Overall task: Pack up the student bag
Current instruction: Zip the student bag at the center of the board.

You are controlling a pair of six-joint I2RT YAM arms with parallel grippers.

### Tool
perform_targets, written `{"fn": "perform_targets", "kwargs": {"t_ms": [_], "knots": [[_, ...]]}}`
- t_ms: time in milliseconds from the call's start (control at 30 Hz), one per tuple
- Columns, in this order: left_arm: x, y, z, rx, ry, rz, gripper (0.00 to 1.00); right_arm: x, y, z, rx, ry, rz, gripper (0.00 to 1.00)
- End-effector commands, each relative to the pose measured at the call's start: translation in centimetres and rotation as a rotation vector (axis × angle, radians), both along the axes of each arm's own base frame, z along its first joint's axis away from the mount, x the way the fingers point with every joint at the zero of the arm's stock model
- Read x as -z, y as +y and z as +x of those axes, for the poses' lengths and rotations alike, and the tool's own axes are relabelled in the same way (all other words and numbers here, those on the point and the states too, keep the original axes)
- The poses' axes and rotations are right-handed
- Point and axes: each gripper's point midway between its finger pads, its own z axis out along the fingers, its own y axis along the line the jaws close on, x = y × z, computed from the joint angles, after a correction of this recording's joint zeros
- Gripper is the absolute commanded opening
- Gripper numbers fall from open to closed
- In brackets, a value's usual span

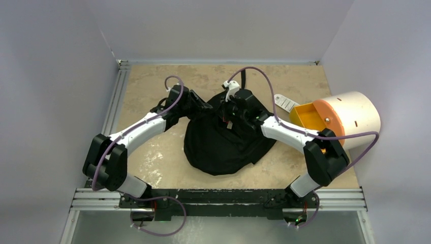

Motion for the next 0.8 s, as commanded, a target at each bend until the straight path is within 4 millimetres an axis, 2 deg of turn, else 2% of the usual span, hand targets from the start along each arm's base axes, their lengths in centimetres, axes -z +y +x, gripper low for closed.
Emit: {"fn": "perform_targets", "kwargs": {"t_ms": [0, 300, 533, 667, 767], "knots": [[-0.9, -0.6, 1.1, -0.053, 0.005, -0.082, 0.47, -3.9, 0.7, -0.1, -0.021, -0.090, 0.118, 0.00], [-0.8, -2.4, 2.1, 0.007, 0.021, -0.105, 0.46, -4.8, 1.2, -1.2, -0.098, -0.133, 0.145, 0.00], [-1.1, -3.0, 2.2, 0.021, 0.028, -0.130, 0.45, -4.7, 1.3, -1.5, -0.125, -0.153, 0.143, 0.00], [-1.6, -2.9, 1.9, 0.022, 0.026, -0.132, 0.45, -4.5, 1.1, -1.4, -0.117, -0.153, 0.134, 0.00], [-2.3, -2.0, 1.5, -0.003, 0.015, -0.117, 0.45, -4.6, 1.0, -1.4, -0.111, -0.158, 0.133, 0.00]]}}
